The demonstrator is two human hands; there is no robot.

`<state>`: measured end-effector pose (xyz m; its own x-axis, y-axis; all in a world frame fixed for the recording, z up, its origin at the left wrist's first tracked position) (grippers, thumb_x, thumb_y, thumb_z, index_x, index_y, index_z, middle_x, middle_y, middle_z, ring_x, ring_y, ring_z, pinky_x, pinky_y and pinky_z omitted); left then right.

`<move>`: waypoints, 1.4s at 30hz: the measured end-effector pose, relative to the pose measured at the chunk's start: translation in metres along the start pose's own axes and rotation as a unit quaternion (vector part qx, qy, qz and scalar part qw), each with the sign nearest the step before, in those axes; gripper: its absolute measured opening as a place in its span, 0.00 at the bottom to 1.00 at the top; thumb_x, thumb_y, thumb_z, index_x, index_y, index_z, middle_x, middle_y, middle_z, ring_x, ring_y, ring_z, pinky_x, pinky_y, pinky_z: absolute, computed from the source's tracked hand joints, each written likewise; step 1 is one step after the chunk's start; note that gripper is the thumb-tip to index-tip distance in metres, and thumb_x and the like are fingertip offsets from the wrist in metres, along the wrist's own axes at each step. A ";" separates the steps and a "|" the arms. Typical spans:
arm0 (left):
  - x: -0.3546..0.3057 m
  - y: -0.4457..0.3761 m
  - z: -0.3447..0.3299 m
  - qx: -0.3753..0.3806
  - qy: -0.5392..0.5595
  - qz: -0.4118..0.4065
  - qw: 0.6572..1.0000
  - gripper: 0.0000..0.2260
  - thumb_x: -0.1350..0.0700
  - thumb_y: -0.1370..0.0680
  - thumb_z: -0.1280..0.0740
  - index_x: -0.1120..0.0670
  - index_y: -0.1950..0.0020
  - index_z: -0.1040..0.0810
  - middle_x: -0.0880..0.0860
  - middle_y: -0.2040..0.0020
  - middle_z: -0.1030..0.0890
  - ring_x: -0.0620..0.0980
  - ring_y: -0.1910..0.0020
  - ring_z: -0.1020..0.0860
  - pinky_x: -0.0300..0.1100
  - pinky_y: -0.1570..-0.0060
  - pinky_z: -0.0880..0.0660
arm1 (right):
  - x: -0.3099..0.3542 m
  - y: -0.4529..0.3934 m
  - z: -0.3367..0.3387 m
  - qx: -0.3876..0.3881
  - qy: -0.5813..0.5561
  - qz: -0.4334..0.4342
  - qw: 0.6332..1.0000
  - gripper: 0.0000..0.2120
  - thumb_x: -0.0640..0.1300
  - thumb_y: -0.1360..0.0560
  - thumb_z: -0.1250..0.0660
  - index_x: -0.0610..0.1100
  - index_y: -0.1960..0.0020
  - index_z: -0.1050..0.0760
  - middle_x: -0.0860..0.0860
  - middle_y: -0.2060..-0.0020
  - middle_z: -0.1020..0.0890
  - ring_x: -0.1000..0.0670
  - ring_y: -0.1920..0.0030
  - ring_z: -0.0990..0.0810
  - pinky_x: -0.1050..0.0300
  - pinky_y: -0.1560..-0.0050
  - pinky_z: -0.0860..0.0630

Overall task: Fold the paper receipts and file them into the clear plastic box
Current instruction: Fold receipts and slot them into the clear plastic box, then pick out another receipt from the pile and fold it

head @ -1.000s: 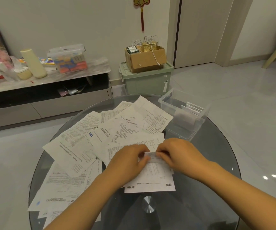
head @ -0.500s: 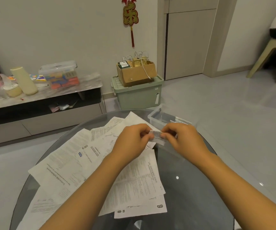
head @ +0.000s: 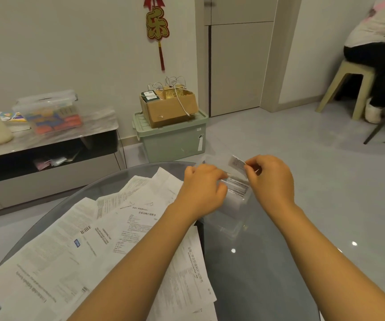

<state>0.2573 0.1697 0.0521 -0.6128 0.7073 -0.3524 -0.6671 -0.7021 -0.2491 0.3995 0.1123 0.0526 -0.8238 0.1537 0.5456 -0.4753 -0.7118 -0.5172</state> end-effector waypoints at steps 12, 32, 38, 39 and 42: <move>-0.006 -0.034 -0.030 0.071 -0.078 -0.046 0.993 0.28 0.47 0.29 0.55 0.53 0.39 0.24 0.51 0.40 0.25 0.50 0.42 0.31 0.50 0.38 0.41 | -0.009 -0.008 -0.016 0.019 0.035 -0.015 0.999 0.07 0.35 0.26 0.35 0.39 0.51 0.20 0.43 0.57 0.20 0.44 0.49 0.26 0.57 0.56 0.32; -0.007 -0.033 -0.029 0.083 -0.063 -0.027 0.994 0.30 0.47 0.29 0.56 0.50 0.32 0.28 0.51 0.33 0.30 0.51 0.36 0.35 0.50 0.37 0.39 | -0.006 -0.013 -0.017 0.151 0.154 -0.078 0.973 0.11 0.42 0.24 0.39 0.41 0.49 0.19 0.46 0.46 0.30 0.45 0.42 0.33 0.55 0.54 0.32; -0.010 -0.018 -0.009 0.030 -0.023 -0.018 0.999 0.29 0.48 0.29 0.54 0.50 0.31 0.30 0.50 0.32 0.30 0.48 0.33 0.36 0.47 0.34 0.46 | 0.004 0.000 -0.008 0.088 0.122 -0.023 0.988 0.13 0.41 0.24 0.39 0.44 0.44 0.20 0.46 0.49 0.27 0.45 0.44 0.32 0.56 0.45 0.36; -0.010 -0.013 -0.005 0.029 -0.018 -0.015 0.999 0.29 0.48 0.29 0.54 0.50 0.31 0.30 0.50 0.33 0.30 0.48 0.33 0.36 0.47 0.33 0.46 | 0.007 0.004 -0.007 0.082 0.107 -0.011 0.991 0.13 0.40 0.24 0.39 0.44 0.44 0.20 0.46 0.50 0.27 0.45 0.45 0.32 0.56 0.45 0.35; -0.010 0.015 0.011 0.027 -0.013 0.005 1.000 0.28 0.49 0.28 0.54 0.49 0.31 0.30 0.49 0.33 0.31 0.48 0.33 0.36 0.46 0.34 0.45 | 0.024 0.020 0.001 0.084 0.058 0.018 0.995 0.11 0.39 0.25 0.37 0.43 0.45 0.19 0.46 0.51 0.26 0.46 0.46 0.31 0.56 0.47 0.33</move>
<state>0.2489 0.1534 0.0615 -0.6299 0.7031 -0.3300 -0.6829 -0.7038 -0.1960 0.3706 0.1010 0.0557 -0.8741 0.1979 0.4436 -0.3948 -0.8215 -0.4115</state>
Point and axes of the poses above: each hand's wrist, its own y-axis away from the middle knuckle, its own z-axis out of the back of the hand, x = y × z, the point moved 2 cm from there along -y, towards the middle knuckle
